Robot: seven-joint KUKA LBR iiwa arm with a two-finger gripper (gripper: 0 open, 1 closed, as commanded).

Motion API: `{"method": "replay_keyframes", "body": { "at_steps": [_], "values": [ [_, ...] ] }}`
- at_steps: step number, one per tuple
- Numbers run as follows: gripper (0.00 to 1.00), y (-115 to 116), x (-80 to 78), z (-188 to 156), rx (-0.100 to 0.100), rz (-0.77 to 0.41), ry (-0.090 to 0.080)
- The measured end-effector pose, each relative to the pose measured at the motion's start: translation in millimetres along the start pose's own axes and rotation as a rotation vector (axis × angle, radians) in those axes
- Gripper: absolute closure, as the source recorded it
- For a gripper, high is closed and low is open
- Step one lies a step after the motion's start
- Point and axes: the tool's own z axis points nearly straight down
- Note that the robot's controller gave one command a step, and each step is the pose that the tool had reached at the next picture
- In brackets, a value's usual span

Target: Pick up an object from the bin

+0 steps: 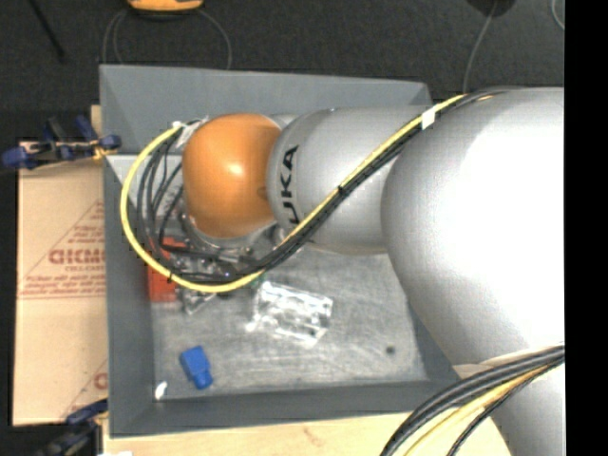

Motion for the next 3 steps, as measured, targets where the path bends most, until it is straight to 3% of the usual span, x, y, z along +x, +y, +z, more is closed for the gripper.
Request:
{"method": "replay_keyframes", "body": {
  "at_steps": [1,2,3],
  "values": [
    [1.0,-35,-47.1,-28,0.003,-0.002,-0.01],
    [1.0,-9,-17.7,7,0.007,-0.131,-0.012],
    [1.0,-7,-22.8,8,0.008,-0.125,0.001]
  ]
}}
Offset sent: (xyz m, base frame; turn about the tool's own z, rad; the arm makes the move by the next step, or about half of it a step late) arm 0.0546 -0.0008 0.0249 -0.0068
